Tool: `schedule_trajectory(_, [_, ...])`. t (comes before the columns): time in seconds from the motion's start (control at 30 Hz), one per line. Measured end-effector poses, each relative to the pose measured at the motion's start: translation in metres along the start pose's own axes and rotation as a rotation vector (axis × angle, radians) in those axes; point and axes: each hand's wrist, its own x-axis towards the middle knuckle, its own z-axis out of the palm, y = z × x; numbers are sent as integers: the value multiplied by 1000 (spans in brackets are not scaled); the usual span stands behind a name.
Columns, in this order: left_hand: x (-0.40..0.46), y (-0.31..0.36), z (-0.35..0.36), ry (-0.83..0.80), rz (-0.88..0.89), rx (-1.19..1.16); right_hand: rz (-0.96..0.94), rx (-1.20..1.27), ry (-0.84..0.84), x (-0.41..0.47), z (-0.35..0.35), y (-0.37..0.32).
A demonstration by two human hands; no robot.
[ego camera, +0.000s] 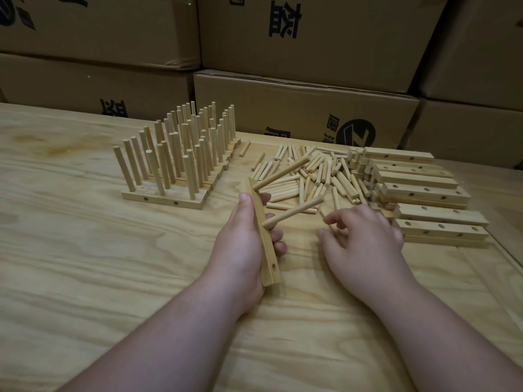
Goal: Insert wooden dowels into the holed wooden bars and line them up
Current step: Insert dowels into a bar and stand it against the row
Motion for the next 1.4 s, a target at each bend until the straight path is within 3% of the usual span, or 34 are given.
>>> schedule_trajectory(0.1, [-1, 2, 1, -7, -6, -33, 126, -131, -95, 0, 0, 1])
schedule_trajectory(0.2, [-1, 4, 2, -6, -11, -53, 133, -82, -29, 1, 0, 4])
schedule_trajectory(0.3, [0, 6, 2, 7, 0, -74, -15, 207, 32, 1, -3, 4])
schedule_trajectory(0.4, [1, 7, 0, 39, 13, -122, -204, 506, -58, -8, -9, -10])
schedule_trajectory(0.57, [5, 7, -3, 63, 27, -115, -364, 648, -86, -18, -14, -19])
schedule_trajectory(0.7, [7, 5, -2, 57, 43, -140, -382, 644, -95, -17, -15, -19])
schedule_trajectory(0.87, [8, 4, -3, 43, 59, -164, -505, 470, -88, -16, -21, -22])
schedule_trajectory(1.03, [6, 2, -3, 28, 122, -24, -570, 317, -140, -17, -29, -25])
schedule_trajectory(1.4, [2, -5, -3, -41, 244, 171, -403, 436, -313, -18, -27, -24])
